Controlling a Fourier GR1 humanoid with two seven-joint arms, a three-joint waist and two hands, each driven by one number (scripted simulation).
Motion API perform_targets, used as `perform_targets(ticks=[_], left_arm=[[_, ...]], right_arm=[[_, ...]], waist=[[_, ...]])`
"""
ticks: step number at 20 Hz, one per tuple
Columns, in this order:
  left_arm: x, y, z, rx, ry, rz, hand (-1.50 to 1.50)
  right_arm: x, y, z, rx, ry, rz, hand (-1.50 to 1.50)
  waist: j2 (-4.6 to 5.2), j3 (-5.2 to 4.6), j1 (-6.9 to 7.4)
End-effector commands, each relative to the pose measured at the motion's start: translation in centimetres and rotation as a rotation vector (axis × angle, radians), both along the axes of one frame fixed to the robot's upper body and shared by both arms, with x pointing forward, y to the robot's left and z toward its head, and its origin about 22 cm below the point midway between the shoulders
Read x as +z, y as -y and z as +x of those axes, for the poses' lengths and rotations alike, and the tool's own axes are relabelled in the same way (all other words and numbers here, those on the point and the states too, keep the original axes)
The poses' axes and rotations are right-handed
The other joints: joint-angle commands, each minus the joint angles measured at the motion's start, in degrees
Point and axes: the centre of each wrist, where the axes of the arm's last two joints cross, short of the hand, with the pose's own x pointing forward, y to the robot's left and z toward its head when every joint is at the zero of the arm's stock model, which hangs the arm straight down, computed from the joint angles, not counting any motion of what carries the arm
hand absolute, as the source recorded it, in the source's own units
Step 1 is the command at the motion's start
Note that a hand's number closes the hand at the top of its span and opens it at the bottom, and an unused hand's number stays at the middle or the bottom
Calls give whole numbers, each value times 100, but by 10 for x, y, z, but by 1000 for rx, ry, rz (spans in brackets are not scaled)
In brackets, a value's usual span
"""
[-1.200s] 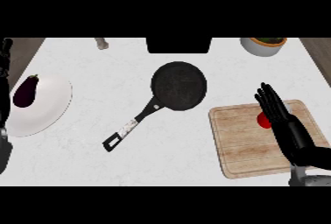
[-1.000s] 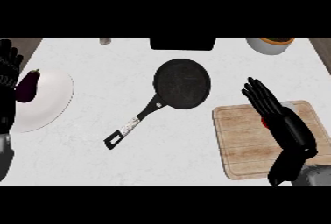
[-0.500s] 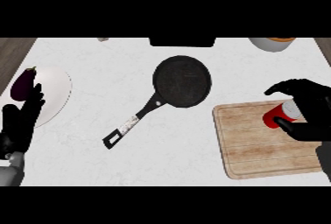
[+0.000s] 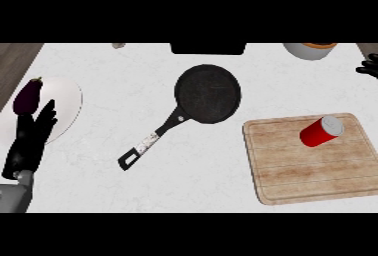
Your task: Pick the can from the cutting board and place it in the pan
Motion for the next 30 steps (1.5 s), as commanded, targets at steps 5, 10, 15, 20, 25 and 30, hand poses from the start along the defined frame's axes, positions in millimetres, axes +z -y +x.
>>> perform_targets(ticks=[5, 10, 15, 20, 25, 30], left_arm=[[-10, 4, -4, -11, -21, -3, 0], [-6, 12, 10, 9, 4, 10, 0], [-4, -2, 5, 14, -6, 20, 0], [-4, -1, 8, 20, -3, -1, 0], [5, -6, 2, 9, -14, -7, 0], [0, 0, -11, 11, -18, -7, 0]], right_arm=[[100, -10, 2, 126, 136, -530, -150], [108, -50, 8, 174, 178, -811, -150], [91, -74, 6, 217, 223, -1024, -150], [42, -77, -2, 288, 225, -1161, -150], [11, -76, 13, 260, 210, -1206, -150], [-1, -71, 8, 225, 243, -1240, -150]], waist=[[-40, -10, 60], [-6, -15, 42], [-45, -15, -11], [-54, -13, -87], [-63, -12, -55], [-74, -13, -91]])
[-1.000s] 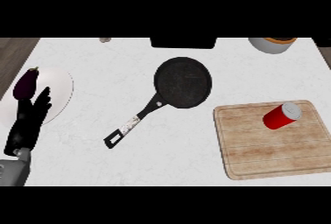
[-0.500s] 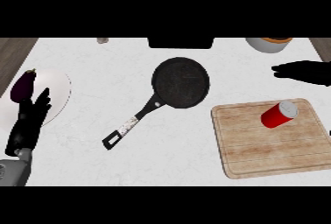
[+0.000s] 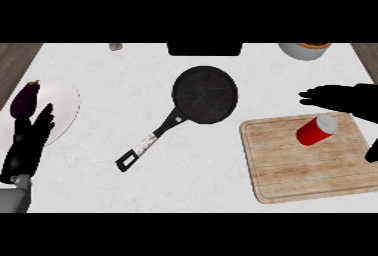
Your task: Pick the can from the cutting board and place it in the pan
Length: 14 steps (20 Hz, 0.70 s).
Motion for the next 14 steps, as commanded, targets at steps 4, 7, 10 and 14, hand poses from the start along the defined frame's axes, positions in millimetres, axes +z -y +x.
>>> perform_targets(ticks=[4, 7, 10, 14], left_arm=[[12, -5, 6, 16, 1, 1, 0], [17, -5, 6, 12, 1, 3, 0], [0, -1, 10, 20, 9, 10, 0], [-6, 12, -1, 15, -1, 2, 0]], right_arm=[[-25, 0, 15, 5, 18, -54, -150], [-23, 8, 6, 19, 7, -89, -150], [-35, -7, 5, 28, -20, -114, -150], [-49, -2, -6, 44, -20, -108, -150]], waist=[[2, 0, -1], [-6, 0, -25], [-4, -2, -38], [-15, -1, -44]])
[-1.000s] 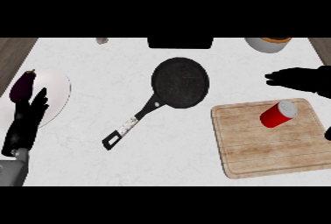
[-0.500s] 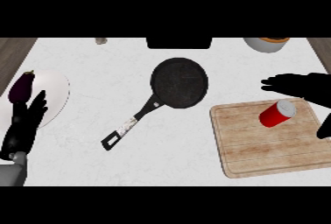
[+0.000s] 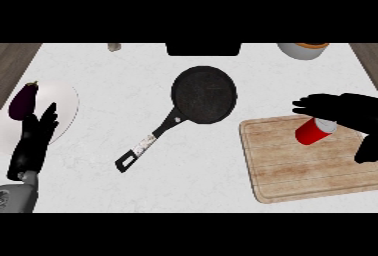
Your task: Pick the can from the cutting board and place it in the pan
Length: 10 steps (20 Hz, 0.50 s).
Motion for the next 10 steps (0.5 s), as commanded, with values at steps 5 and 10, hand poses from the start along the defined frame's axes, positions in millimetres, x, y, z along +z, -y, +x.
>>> perform_targets(ticks=[5, 10], left_arm=[[-3, -2, -5, 2, -13, 5, 0], [14, -16, -8, 7, -6, -1, 0]], right_arm=[[-17, -15, 5, 13, -28, 14, -150], [-23, -13, 11, 1, -40, -2, -150]], waist=[[-2, 0, 7], [-1, 1, 29]])
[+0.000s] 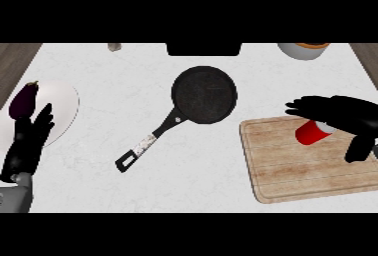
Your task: Pick the can from the cutting board and place it in the pan
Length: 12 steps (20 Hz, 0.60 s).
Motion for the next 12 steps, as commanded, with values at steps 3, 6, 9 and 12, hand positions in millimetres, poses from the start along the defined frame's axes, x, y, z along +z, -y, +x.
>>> perform_targets(ticks=[3, 6, 9, 12], left_arm=[[-4, 2, 11, 6, 8, 1, 0], [-1, 19, 14, -2, 3, -6, 0], [-2, 16, 8, 4, 21, 25, 0], [-4, 15, 6, 5, -5, 17, 0]], right_arm=[[-9, -22, 17, 16, -50, -21, -150], [-12, 0, 5, -11, -36, -33, -150], [-24, -1, 14, -1, -47, -63, -150], [-39, -19, 18, 26, -37, -82, 150]], waist=[[9, -1, 9], [-1, 0, -20], [2, 1, -3], [4, 1, 3]])
